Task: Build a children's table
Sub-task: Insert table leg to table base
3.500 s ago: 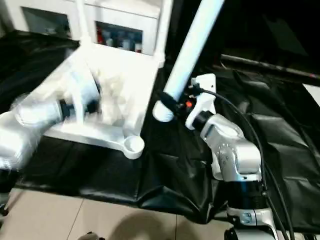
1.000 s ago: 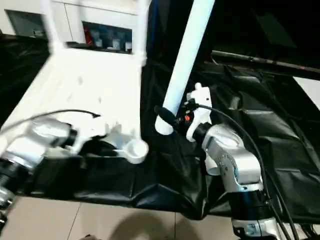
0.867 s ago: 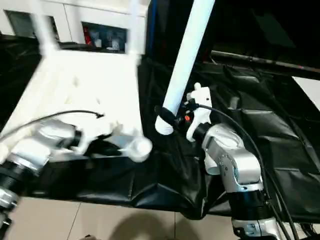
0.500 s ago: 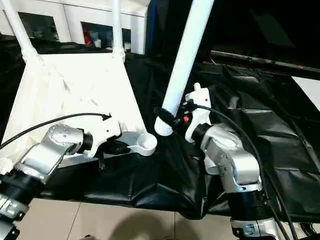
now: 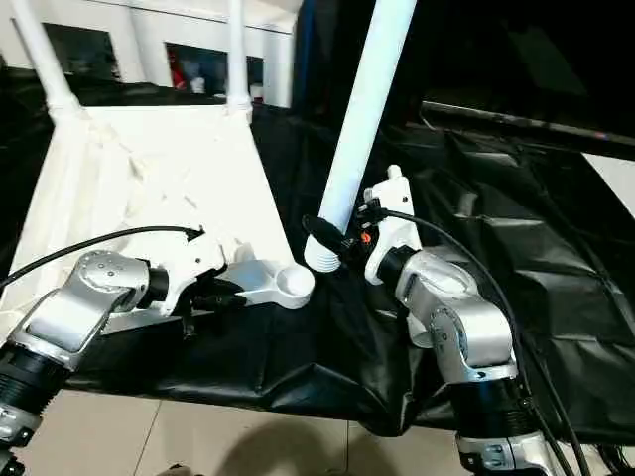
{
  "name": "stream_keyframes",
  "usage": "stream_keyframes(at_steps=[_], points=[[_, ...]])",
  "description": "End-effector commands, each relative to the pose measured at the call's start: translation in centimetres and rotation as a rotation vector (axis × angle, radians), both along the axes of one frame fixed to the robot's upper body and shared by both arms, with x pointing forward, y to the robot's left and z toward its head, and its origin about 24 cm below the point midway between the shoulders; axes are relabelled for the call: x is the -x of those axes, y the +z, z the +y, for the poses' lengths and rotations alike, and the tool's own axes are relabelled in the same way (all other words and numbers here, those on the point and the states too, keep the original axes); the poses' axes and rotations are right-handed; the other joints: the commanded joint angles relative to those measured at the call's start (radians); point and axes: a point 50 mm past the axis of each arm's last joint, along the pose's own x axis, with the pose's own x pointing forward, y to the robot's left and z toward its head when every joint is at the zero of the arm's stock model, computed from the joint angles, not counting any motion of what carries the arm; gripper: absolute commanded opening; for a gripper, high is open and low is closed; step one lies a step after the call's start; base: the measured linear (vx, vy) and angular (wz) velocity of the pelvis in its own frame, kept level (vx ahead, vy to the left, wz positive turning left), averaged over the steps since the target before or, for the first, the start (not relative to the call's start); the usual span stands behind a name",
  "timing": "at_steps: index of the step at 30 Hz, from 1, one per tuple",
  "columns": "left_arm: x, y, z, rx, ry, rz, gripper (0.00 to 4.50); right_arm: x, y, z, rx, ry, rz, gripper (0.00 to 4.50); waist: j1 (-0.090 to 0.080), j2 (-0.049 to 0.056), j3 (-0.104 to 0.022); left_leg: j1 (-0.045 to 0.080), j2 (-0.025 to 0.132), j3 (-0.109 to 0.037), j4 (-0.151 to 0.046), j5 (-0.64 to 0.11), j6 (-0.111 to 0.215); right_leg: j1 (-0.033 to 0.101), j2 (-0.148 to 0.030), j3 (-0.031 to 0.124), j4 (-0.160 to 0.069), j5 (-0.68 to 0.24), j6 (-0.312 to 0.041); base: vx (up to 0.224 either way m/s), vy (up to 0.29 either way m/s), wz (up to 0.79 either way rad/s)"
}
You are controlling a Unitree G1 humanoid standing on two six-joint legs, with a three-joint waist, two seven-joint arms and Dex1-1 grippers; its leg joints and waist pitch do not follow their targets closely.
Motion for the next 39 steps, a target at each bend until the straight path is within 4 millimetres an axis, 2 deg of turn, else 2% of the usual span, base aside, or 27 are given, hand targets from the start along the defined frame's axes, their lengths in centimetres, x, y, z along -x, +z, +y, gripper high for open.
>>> stream_keyframes(at_steps=[1,5,11,12,13,14,17,18,19,21,22,23,24,26,27,29,30,38,39], points=[[-0.1,0.1,0.4,0.007,0.017,-0.001,0.74,-0.1,0.4,-0.2,0.019,-0.001,-0.012,1.91,0.004,0.016,-0.063,0.013,0.035,-0.007,-0.071,-0.156,-0.011,0.045,-0.071,0.047,-0.076,-0.167,-0.172,0.000,0.000,0.00],[-0.1,0.0,0.5,0.018,0.024,0.007,0.40,0.0,0.2,0.0,0.021,0.008,-0.001,1.91,0.005,0.016,-0.063,0.012,0.034,-0.007,-0.072,-0.159,-0.014,0.045,-0.072,0.046,-0.076,-0.168,-0.173,0.000,0.000,0.00],[-0.3,0.0,0.0,0.099,0.038,0.010,0.09,-0.1,-1.2,0.9,0.056,0.049,0.062,1.91,0.000,0.015,-0.064,0.010,0.032,-0.008,-0.071,-0.166,-0.016,0.047,-0.072,0.047,-0.078,-0.188,-0.171,0.000,0.000,0.00],[-0.3,0.0,0.0,0.104,0.037,0.013,0.09,-0.2,-1.3,1.0,0.052,0.050,0.067,1.91,-0.001,0.016,-0.065,0.009,0.033,-0.008,-0.071,-0.161,-0.016,0.047,-0.073,0.047,-0.078,-0.178,-0.175,0.000,0.000,0.00],[-0.2,-0.1,-0.1,0.108,0.037,0.016,0.04,-0.4,-1.5,1.2,0.059,0.055,0.079,1.91,-0.003,0.010,-0.065,0.008,0.033,-0.008,-0.071,-0.154,-0.013,0.048,-0.072,0.046,-0.077,-0.165,-0.177,0.000,0.000,0.00],[-0.2,-0.2,-0.1,0.109,0.036,0.017,0.01,-0.4,-1.5,1.3,0.062,0.057,0.082,1.91,-0.003,0.012,-0.066,0.008,0.033,-0.008,-0.070,-0.146,-0.012,0.049,-0.072,0.046,-0.073,-0.155,-0.180,0.000,0.000,0.00],[0.1,-0.5,-0.1,0.122,0.031,0.030,0.00,-0.7,-2.0,1.8,0.079,0.073,0.104,1.91,-0.008,0.011,-0.068,0.008,0.033,-0.007,-0.068,-0.119,0.000,0.050,-0.071,0.046,-0.068,-0.103,-0.196,0.000,0.000,0.00],[0.1,-0.5,-0.2,0.123,0.030,0.031,0.00,-0.9,-2.1,1.9,0.083,0.072,0.103,1.91,-0.006,0.012,-0.066,0.010,0.033,-0.004,-0.067,-0.124,0.003,0.048,-0.071,0.047,-0.070,-0.106,-0.199,0.000,0.000,0.00],[0.3,-0.6,-0.2,0.122,0.022,0.032,0.00,-1.1,-2.2,2.0,0.079,0.069,0.106,1.91,-0.007,0.005,-0.065,0.009,0.033,-0.004,-0.068,-0.126,0.004,0.049,-0.071,0.047,-0.072,-0.119,-0.195,0.000,0.000,0.00],[0.4,-0.7,-0.2,0.119,0.013,0.034,0.00,-1.3,-2.3,2.1,0.075,0.068,0.110,1.91,-0.008,0.009,-0.065,0.008,0.033,-0.006,-0.070,-0.130,0.002,0.049,-0.074,0.047,-0.071,-0.138,-0.196,0.000,0.000,0.00],[0.6,-0.8,-0.2,0.106,0.003,0.031,0.00,-1.5,-2.4,2.4,0.071,0.074,0.118,1.91,-0.007,0.000,-0.063,0.009,0.035,-0.005,-0.070,-0.132,0.003,0.049,-0.075,0.047,-0.072,-0.152,-0.191,0.000,0.000,0.00],[0.6,-0.9,-0.1,0.097,0.001,0.030,0.00,-1.6,-2.6,2.6,0.071,0.084,0.127,1.91,-0.007,0.003,-0.063,0.008,0.035,-0.006,-0.071,-0.134,0.002,0.049,-0.075,0.046,-0.072,-0.161,-0.189,0.000,0.000,0.00],[0.6,-0.9,-0.1,0.092,0.001,0.027,0.00,-1.6,-2.6,2.7,0.073,0.092,0.134,1.91,-0.007,0.001,-0.063,0.010,0.035,-0.004,-0.070,-0.137,0.001,0.047,-0.074,0.047,-0.075,-0.170,-0.184,0.000,0.000,0.00],[0.6,-1.0,-0.1,0.086,0.004,0.024,0.00,-1.6,-2.9,2.9,0.084,0.108,0.147,1.91,-0.007,0.004,-0.063,0.010,0.035,-0.005,-0.070,-0.134,0.002,0.047,-0.074,0.047,-0.074,-0.169,-0.182,0.000,0.000,0.00],[0.6,-1.0,-0.1,0.076,0.005,0.019,0.00,-1.6,-3.0,3.1,0.095,0.118,0.153,1.91,-0.007,-0.002,-0.063,0.009,0.035,-0.004,-0.070,-0.126,0.005,0.048,-0.074,0.047,-0.072,-0.163,-0.180,0.000,0.000,0.00],[0.6,-1.0,-0.1,0.073,0.003,0.020,0.00,-1.8,-3.2,3.3,0.099,0.124,0.156,1.91,-0.007,0.001,-0.064,0.010,0.036,-0.004,-0.070,-0.120,0.007,0.046,-0.074,0.047,-0.071,-0.156,-0.180,0.000,0.000,0.00],[0.6,-1.0,-0.2,0.075,0.003,0.019,0.00,-1.8,-3.3,3.4,0.097,0.124,0.157,1.91,-0.008,-0.002,-0.064,0.009,0.035,-0.004,-0.070,-0.123,0.008,0.046,-0.075,0.047,-0.072,-0.166,-0.181,0.000,0.000,0.00],[0.7,-1.0,-0.3,0.073,0.001,0.009,0.00,-2.2,-3.8,3.5,0.073,0.124,0.176,1.91,-0.007,-0.004,-0.064,0.009,0.035,-0.004,-0.070,-0.123,0.005,0.046,-0.076,0.047,-0.072,-0.170,-0.175,0.000,0.000,0.00],[0.6,-0.9,-0.4,0.076,0.002,0.008,0.00,-2.2,-4.0,3.3,0.052,0.118,0.176,1.91,-0.006,-0.002,-0.064,0.010,0.036,-0.004,-0.070,-0.124,0.005,0.045,-0.076,0.047,-0.073,-0.170,-0.177,0.000,0.000,0.00]])
